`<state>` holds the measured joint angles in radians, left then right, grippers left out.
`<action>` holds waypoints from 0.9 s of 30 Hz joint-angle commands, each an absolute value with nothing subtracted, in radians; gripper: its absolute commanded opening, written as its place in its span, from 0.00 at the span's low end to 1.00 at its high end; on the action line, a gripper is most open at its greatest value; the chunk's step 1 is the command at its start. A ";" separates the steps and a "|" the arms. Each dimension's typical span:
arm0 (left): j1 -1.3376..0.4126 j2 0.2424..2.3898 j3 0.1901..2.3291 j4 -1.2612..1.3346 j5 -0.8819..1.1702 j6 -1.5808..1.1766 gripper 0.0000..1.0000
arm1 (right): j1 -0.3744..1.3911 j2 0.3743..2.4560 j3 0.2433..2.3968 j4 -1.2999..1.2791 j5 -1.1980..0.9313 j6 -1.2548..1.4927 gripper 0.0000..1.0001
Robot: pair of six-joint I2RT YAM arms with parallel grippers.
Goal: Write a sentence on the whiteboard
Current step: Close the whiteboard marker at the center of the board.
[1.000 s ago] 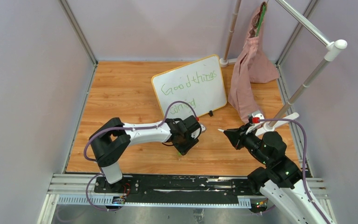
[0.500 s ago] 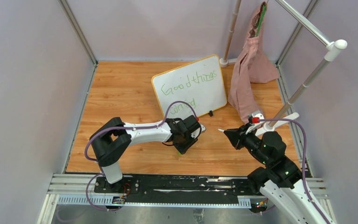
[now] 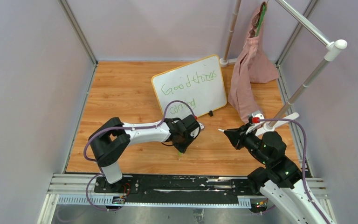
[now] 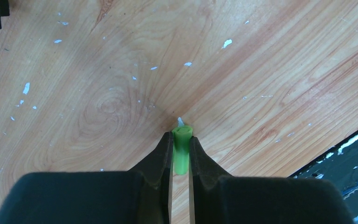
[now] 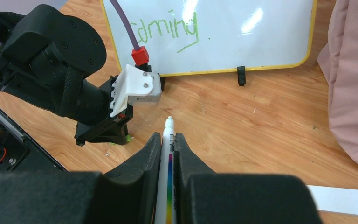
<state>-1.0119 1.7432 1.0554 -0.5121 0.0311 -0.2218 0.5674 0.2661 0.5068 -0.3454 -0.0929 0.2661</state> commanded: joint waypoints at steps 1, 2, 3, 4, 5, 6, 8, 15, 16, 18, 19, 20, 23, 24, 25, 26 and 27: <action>-0.989 1.707 1.001 -0.442 0.017 -0.278 0.00 | 0.571 0.254 0.499 -0.353 -0.083 0.270 0.00; -0.986 1.693 0.996 -0.433 0.019 -0.293 0.00 | 0.572 0.251 0.499 -0.353 -0.083 0.268 0.00; -0.985 1.680 0.994 -0.428 0.019 -0.303 0.00 | 0.572 0.250 0.498 -0.352 -0.082 0.267 0.00; -0.985 1.663 0.994 -0.424 0.016 -0.311 0.00 | 0.572 0.249 0.497 -0.350 -0.081 0.269 0.00; -0.985 1.644 0.995 -0.423 0.009 -0.321 0.00 | 0.572 0.251 0.496 -0.345 -0.082 0.268 0.00; -0.984 1.624 0.996 -0.422 0.002 -0.330 0.00 | 0.572 0.253 0.497 -0.344 -0.083 0.267 0.00; -0.983 1.574 0.999 -0.422 0.002 -0.348 0.00 | 0.572 0.259 0.505 -0.342 -0.088 0.266 0.00; -0.969 1.340 1.022 -0.405 -0.021 -0.401 0.00 | 0.572 0.255 0.547 -0.339 -0.103 0.266 0.00; -0.965 1.305 1.029 -0.402 -0.027 -0.409 0.00 | 0.572 0.256 0.557 -0.339 -0.107 0.266 0.00; -0.955 1.236 1.038 -0.391 -0.035 -0.425 0.00 | 0.572 0.263 0.575 -0.332 -0.117 0.264 0.00; -0.950 1.199 1.041 -0.381 -0.040 -0.433 0.00 | 0.572 0.268 0.583 -0.326 -0.125 0.263 0.00; -0.942 1.164 1.041 -0.369 -0.047 -0.443 0.00 | 0.572 0.274 0.591 -0.315 -0.132 0.261 0.00; -0.928 1.042 1.029 -0.308 -0.071 -0.481 0.00 | 0.572 0.296 0.617 -0.269 -0.158 0.263 0.00; -0.926 1.007 1.020 -0.280 -0.081 -0.496 0.00 | 0.572 0.305 0.627 -0.248 -0.170 0.268 0.00; -0.923 0.973 1.013 -0.253 -0.095 -0.512 0.00 | 0.572 0.315 0.635 -0.220 -0.185 0.277 0.00; -0.923 0.943 1.007 -0.214 -0.107 -0.527 0.00 | 0.572 0.326 0.642 -0.191 -0.198 0.290 0.00; -0.923 0.912 1.000 -0.180 -0.113 -0.540 0.00 | 0.572 0.341 0.647 -0.152 -0.211 0.305 0.00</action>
<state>-0.9298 1.0138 1.0111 -0.3367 -0.0578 -0.4675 0.5674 0.3073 0.5976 -0.2932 -0.1440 0.2695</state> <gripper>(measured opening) 0.145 0.153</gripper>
